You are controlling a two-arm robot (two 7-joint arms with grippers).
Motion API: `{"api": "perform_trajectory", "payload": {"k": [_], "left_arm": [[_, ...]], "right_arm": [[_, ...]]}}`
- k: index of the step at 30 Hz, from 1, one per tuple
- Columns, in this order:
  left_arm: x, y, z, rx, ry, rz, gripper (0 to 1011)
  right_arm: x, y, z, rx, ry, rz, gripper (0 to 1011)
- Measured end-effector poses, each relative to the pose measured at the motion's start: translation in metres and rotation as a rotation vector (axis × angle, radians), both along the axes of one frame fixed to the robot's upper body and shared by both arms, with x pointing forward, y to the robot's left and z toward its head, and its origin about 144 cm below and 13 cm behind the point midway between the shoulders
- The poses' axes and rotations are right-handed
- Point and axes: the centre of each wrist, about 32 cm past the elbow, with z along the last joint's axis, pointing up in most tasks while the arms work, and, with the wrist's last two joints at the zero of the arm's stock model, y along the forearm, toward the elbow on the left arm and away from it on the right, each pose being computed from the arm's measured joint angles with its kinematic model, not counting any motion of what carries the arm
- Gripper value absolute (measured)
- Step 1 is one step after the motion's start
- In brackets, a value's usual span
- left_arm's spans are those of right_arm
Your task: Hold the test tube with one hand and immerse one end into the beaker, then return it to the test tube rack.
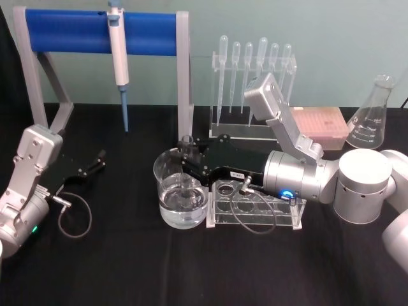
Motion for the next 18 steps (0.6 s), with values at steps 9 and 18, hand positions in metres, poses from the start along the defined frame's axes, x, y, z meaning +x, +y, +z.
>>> {"api": "perform_trajectory", "payload": {"k": [9, 18], "left_arm": [[0.0, 0.0, 0.0, 0.0, 0.0, 0.0, 1000], [0.0, 0.0, 0.0, 0.0, 0.0, 0.0, 1000]], "right_arm": [[0.0, 0.0, 0.0, 0.0, 0.0, 0.0, 226], [0.0, 0.0, 0.0, 0.0, 0.0, 0.0, 226]]}}
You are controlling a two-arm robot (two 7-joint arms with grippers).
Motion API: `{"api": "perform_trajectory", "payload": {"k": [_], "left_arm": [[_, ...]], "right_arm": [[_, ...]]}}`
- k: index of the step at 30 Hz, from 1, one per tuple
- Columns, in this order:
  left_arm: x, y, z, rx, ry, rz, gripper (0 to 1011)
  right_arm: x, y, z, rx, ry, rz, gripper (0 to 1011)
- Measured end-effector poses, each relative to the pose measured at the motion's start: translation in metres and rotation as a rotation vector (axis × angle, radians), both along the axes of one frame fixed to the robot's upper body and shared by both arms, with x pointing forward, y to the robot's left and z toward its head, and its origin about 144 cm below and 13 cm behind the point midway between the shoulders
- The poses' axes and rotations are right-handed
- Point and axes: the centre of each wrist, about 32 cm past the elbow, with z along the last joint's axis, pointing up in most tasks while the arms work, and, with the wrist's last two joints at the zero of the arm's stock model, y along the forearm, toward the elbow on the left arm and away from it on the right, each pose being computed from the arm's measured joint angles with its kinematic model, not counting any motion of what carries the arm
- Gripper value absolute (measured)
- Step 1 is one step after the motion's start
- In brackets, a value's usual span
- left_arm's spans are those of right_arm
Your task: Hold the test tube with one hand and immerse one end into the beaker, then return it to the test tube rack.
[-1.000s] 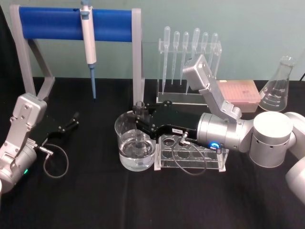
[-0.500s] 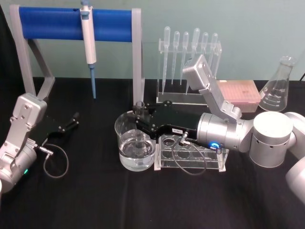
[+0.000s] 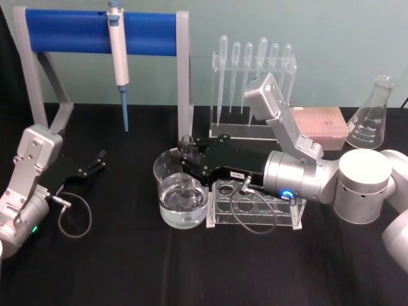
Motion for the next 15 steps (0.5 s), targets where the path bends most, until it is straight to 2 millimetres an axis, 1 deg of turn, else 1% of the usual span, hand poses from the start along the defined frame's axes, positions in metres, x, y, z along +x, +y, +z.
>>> {"api": "perform_trajectory", "payload": {"k": [15], "left_arm": [[0.0, 0.0, 0.0, 0.0, 0.0, 0.0, 1000]], "right_arm": [[0.0, 0.0, 0.0, 0.0, 0.0, 0.0, 226]]}}
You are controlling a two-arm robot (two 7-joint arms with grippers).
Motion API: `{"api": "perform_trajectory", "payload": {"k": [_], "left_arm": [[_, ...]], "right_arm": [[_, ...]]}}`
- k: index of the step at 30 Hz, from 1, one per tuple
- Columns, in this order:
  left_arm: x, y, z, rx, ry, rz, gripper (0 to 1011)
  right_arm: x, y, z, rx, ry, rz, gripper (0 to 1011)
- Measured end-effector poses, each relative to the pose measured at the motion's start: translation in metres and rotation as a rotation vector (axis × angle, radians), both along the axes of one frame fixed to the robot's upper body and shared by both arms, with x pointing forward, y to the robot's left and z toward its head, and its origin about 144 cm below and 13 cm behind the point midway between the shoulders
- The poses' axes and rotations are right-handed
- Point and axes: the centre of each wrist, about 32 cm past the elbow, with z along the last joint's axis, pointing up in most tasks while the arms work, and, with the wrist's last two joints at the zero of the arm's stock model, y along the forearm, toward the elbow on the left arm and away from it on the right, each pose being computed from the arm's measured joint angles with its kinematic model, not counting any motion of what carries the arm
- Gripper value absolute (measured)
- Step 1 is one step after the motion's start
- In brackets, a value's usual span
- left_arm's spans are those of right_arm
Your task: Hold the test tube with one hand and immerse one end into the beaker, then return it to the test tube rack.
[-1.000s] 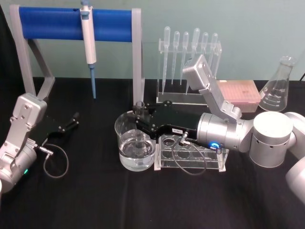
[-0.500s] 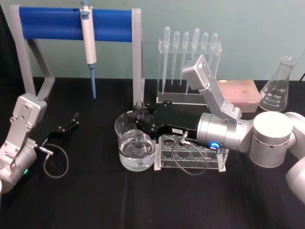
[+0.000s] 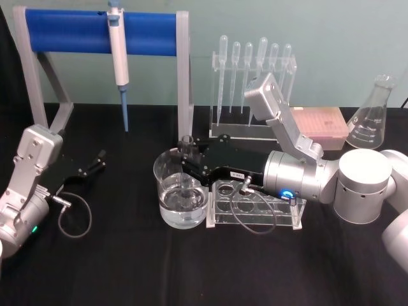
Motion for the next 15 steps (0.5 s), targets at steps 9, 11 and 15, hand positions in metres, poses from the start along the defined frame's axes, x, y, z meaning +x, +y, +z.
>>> {"api": "perform_trajectory", "payload": {"k": [9, 11, 15], "left_arm": [[0.0, 0.0, 0.0, 0.0, 0.0, 0.0, 1000], [0.0, 0.0, 0.0, 0.0, 0.0, 0.0, 1000], [0.0, 0.0, 0.0, 0.0, 0.0, 0.0, 1000]], "right_arm": [[0.0, 0.0, 0.0, 0.0, 0.0, 0.0, 226], [0.0, 0.0, 0.0, 0.0, 0.0, 0.0, 226], [0.0, 0.0, 0.0, 0.0, 0.0, 0.0, 226]]}}
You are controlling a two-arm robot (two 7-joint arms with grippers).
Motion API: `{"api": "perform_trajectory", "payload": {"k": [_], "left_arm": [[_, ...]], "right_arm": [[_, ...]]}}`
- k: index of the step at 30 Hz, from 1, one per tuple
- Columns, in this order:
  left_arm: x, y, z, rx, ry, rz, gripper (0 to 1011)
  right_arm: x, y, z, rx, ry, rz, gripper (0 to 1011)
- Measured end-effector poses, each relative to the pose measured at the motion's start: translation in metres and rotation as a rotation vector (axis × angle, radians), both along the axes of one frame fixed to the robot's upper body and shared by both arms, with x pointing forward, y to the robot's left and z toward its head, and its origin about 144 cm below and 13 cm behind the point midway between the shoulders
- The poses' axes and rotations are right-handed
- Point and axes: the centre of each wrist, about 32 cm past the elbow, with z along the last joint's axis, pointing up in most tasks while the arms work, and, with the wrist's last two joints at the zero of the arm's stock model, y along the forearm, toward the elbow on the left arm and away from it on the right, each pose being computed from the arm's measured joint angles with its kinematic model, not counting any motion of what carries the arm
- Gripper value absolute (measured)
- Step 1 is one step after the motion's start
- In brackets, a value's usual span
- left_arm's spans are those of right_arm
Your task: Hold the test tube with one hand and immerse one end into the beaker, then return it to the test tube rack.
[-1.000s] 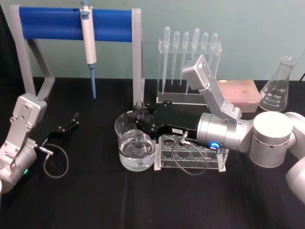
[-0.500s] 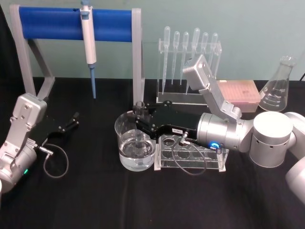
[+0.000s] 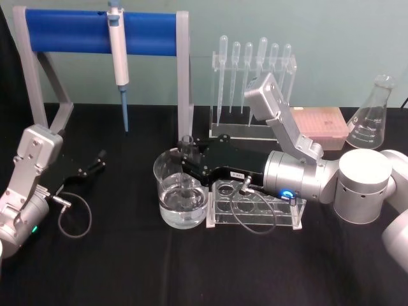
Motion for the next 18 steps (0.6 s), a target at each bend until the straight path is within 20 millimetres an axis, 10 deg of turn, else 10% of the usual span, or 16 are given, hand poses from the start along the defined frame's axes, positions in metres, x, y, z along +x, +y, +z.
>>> {"api": "perform_trajectory", "payload": {"k": [18], "left_arm": [[0.0, 0.0, 0.0, 0.0, 0.0, 0.0, 1000]], "right_arm": [[0.0, 0.0, 0.0, 0.0, 0.0, 0.0, 226]]}}
